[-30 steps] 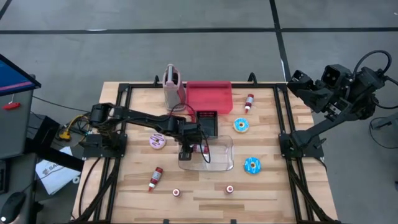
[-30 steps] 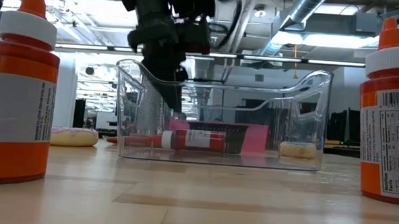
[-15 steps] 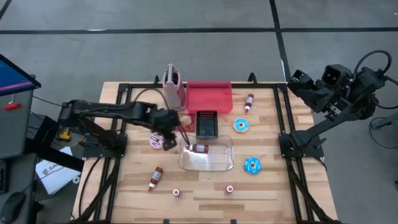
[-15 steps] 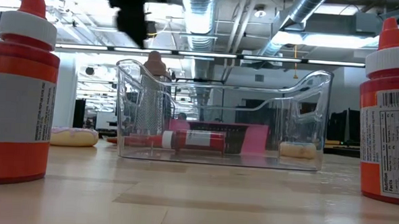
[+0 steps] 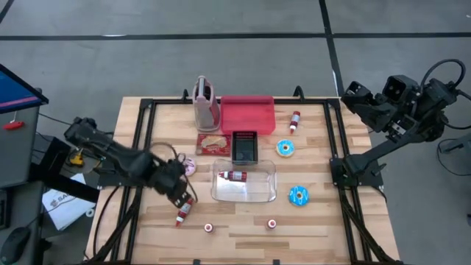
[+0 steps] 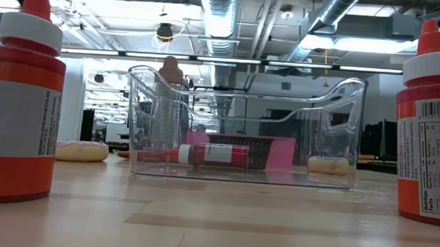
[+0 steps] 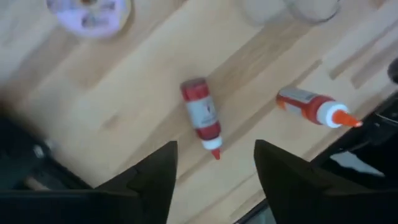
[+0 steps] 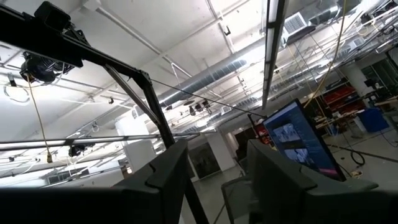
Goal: Pick & Place Food Item
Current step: Put the left red food coloring bottle into the transparent bin
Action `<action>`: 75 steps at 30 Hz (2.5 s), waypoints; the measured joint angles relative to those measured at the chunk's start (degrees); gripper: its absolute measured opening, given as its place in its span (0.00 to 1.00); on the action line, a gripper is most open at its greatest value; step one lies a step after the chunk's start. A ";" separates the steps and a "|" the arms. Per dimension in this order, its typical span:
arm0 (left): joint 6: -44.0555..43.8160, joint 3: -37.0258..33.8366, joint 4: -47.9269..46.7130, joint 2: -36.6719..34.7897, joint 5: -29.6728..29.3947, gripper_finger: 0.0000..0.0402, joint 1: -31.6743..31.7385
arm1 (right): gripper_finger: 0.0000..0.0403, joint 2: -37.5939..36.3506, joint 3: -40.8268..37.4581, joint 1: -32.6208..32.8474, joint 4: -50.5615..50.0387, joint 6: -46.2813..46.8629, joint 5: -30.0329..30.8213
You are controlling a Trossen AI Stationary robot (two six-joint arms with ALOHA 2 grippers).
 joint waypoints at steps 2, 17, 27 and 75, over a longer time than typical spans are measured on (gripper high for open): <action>-6.24 0.00 -0.37 1.44 -1.01 0.57 -3.33 | 0.40 -0.09 0.00 0.00 0.00 0.02 0.00; -25.66 0.00 10.99 16.37 2.60 0.74 -12.66 | 0.40 -0.38 0.00 0.00 1.60 0.61 0.00; -29.11 -7.29 23.56 22.03 5.10 0.71 -12.49 | 0.40 -0.85 0.00 0.00 2.76 0.61 -0.02; -9.77 -26.25 33.43 0.24 -5.40 0.27 -4.23 | 0.40 -0.79 0.04 -0.50 6.84 -4.20 6.22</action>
